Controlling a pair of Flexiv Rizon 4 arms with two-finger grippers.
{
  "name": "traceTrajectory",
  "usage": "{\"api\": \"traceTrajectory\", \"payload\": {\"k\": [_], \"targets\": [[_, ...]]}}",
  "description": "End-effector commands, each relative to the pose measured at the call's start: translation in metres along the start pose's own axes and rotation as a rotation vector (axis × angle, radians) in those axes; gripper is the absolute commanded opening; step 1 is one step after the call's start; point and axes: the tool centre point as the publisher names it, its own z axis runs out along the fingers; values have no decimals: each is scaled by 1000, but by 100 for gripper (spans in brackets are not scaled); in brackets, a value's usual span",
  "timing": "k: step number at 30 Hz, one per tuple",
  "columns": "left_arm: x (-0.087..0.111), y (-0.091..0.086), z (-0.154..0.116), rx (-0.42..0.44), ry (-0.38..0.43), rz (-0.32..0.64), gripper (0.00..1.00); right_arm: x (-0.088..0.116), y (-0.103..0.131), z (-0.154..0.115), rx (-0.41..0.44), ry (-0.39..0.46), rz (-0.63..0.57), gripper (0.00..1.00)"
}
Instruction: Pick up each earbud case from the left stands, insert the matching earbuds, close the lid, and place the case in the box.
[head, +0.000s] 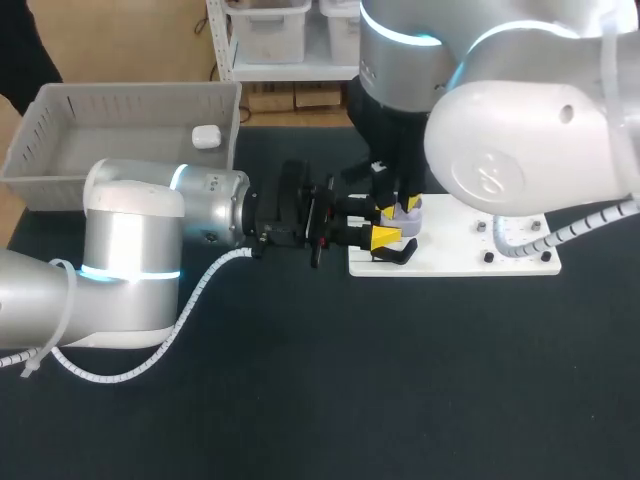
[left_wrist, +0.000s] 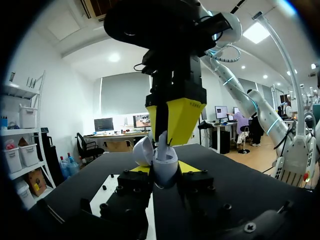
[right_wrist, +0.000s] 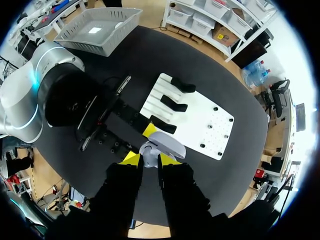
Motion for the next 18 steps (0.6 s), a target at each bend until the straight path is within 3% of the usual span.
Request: {"api": "traceTrajectory", "payload": {"k": [1, 5, 6, 8, 9, 18], "targets": [[0, 0, 0, -3, -1, 2, 0, -2, -1, 2, -1, 3, -1, 0], [0, 0, 0, -3, -1, 2, 0, -2, -1, 3, -2, 5, -2, 0], [0, 0, 0, -3, -1, 2, 0, -2, -2, 4, -4, 6, -2, 7], [0, 0, 0, -3, -1, 2, 0, -1, -2, 4, -8, 7, -2, 90], [0, 0, 0, -3, -1, 2, 0, 0, -2, 3, -10, 6, -2, 100], [0, 0, 0, -3, -1, 2, 0, 5, -3, -32, -47, -89, 12, 100]]}}
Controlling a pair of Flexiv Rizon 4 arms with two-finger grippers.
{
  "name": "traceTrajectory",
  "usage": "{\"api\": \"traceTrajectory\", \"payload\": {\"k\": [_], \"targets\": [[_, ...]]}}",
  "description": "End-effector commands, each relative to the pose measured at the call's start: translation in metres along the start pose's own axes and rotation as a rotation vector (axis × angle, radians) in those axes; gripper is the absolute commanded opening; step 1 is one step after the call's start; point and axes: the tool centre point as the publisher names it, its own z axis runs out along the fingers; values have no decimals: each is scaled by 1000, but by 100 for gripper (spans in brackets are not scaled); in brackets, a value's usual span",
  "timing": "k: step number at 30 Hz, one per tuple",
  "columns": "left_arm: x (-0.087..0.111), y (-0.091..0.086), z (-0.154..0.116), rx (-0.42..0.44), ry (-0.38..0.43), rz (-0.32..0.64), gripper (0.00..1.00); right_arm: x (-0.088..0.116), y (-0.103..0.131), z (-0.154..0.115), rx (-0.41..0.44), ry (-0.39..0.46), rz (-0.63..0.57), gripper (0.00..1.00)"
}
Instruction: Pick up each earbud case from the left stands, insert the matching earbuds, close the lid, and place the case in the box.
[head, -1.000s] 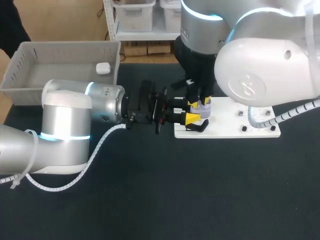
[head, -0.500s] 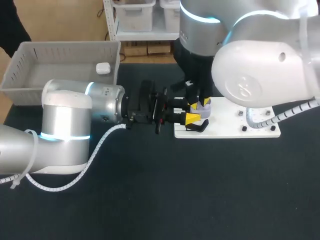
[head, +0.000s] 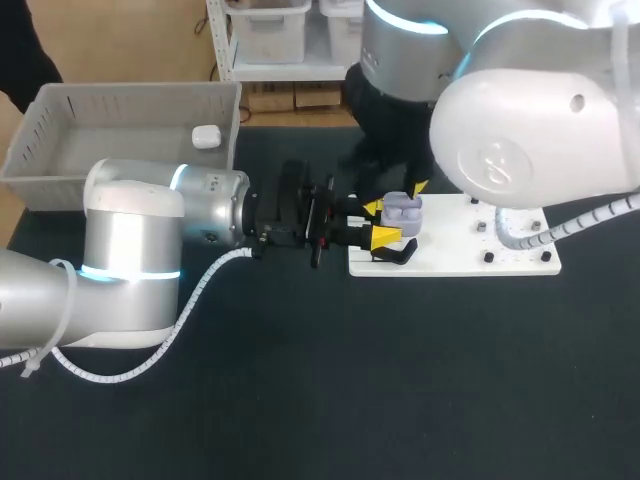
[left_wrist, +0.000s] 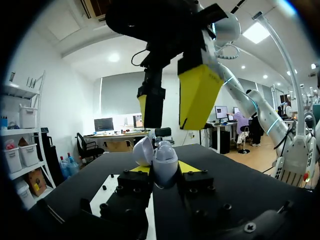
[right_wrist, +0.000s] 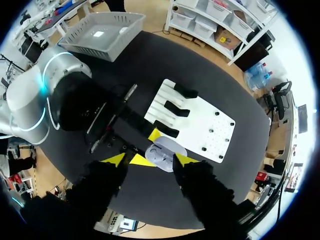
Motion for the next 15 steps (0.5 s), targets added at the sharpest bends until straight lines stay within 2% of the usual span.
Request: {"api": "traceTrajectory", "payload": {"k": [1, 4, 7, 10, 15], "targets": [[0, 0, 0, -2, -1, 2, 0, 11, -11, -21, -15, -65, 22, 100], [0, 0, 0, -2, -1, 2, 0, 4, -23, -30, 16, -113, 69, 100], [0, 0, 0, -2, -1, 2, 0, -6, -41, -35, 76, -169, 172, 100], [0, 0, 0, -2, -1, 2, 0, -15, -57, -31, 148, -191, 279, 100], [0, 0, 0, -2, -1, 2, 0, -25, -75, -19, 214, -202, 343, 100]]}}
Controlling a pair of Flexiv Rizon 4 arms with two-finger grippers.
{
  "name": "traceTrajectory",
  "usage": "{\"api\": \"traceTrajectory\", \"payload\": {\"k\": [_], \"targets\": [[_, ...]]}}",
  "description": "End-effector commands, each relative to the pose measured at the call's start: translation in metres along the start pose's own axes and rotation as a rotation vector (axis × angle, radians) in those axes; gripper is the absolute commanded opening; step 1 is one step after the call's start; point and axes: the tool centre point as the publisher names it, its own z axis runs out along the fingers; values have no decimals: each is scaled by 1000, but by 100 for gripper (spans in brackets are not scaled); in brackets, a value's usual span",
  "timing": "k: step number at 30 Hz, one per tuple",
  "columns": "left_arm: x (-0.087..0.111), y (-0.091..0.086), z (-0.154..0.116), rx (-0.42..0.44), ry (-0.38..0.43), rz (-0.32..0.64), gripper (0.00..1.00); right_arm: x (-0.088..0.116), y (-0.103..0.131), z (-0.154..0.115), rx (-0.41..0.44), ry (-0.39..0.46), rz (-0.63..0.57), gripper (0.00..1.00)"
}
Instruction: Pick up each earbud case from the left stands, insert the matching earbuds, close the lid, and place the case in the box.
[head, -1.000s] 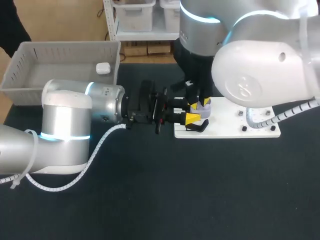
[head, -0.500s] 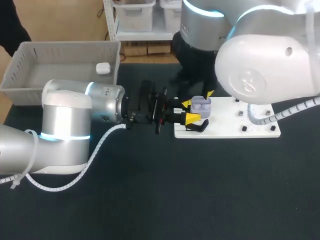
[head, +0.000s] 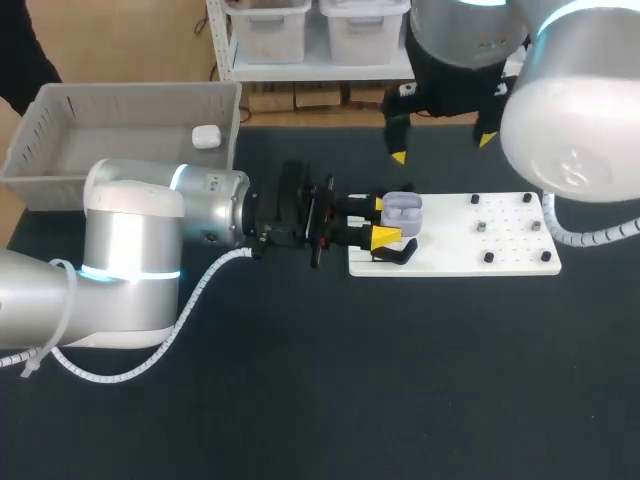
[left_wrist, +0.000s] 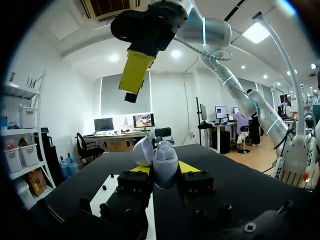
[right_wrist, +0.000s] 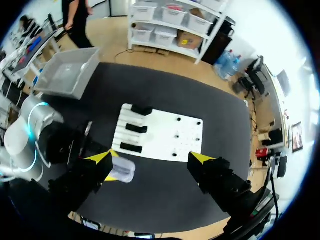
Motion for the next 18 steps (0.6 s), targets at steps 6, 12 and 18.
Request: {"api": "traceTrajectory", "payload": {"k": [6, 12, 18], "targets": [[0, 0, 0, -2, -1, 2, 0, -11, -5, 31, 64, -35, 70, 100], [0, 0, 0, -2, -1, 2, 0, -10, -7, 48, 53, -11, 83, 100], [0, 0, 0, -2, -1, 2, 0, -2, -5, 61, 47, 15, 77, 100]]}}
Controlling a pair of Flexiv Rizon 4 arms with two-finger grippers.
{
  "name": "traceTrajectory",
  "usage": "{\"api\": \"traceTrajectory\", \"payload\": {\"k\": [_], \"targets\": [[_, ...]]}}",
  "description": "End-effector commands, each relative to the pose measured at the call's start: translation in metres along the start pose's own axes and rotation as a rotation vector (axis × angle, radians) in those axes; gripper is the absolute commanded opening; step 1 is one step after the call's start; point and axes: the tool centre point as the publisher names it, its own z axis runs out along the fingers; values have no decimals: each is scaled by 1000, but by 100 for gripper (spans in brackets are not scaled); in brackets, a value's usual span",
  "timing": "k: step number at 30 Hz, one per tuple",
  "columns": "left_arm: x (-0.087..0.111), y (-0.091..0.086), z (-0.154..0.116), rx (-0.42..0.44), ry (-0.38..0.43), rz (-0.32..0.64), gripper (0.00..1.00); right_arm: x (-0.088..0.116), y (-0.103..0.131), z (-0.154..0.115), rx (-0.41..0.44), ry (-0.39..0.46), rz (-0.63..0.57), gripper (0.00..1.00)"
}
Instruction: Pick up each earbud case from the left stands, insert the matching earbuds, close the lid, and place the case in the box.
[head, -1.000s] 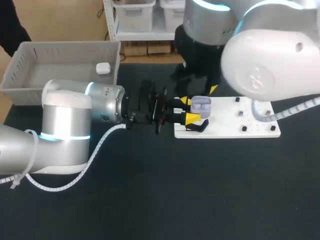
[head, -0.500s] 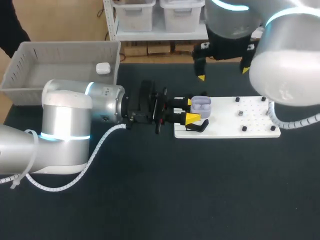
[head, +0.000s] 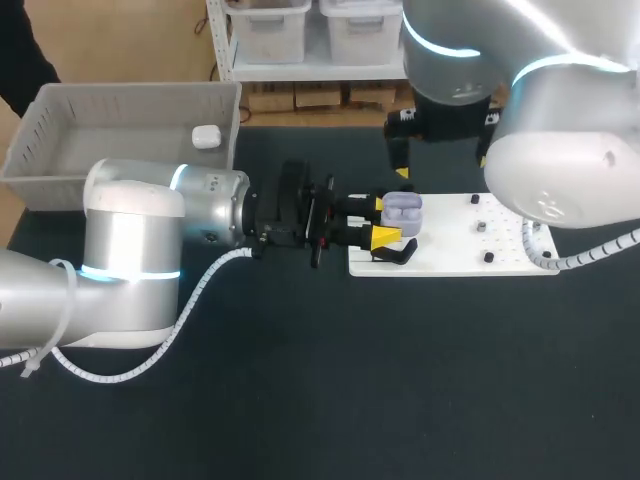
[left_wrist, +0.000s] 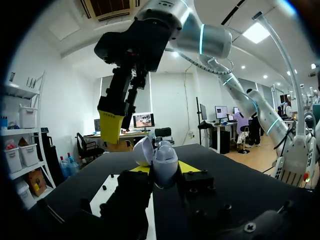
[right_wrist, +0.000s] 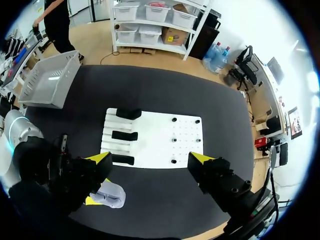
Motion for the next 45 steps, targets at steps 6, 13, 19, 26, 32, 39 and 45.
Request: {"api": "traceTrajectory", "payload": {"k": [6, 13, 19, 26, 32, 39, 45], "targets": [[0, 0, 0, -2, -1, 2, 0, 7, 4, 10, -9, 27, -6, 100], [0, 0, 0, -2, -1, 2, 0, 23, 7, 5, -16, 47, -27, 100], [0, 0, 0, -2, -1, 2, 0, 36, 7, -1, -24, 60, -36, 100], [0, 0, 0, -2, -1, 2, 0, 34, -2, -22, 2, -89, 11, 100], [-5, 1, -7, -45, -15, -31, 0, 34, -16, -82, -35, -327, -46, 100], [-27, 2, -46, -195, -52, -117, 0, 57, -31, -124, -113, -411, -127, 100], [-52, 4, -94, -339, -28, -113, 0, 57, -31, -124, -113, -411, -127, 100]]}}
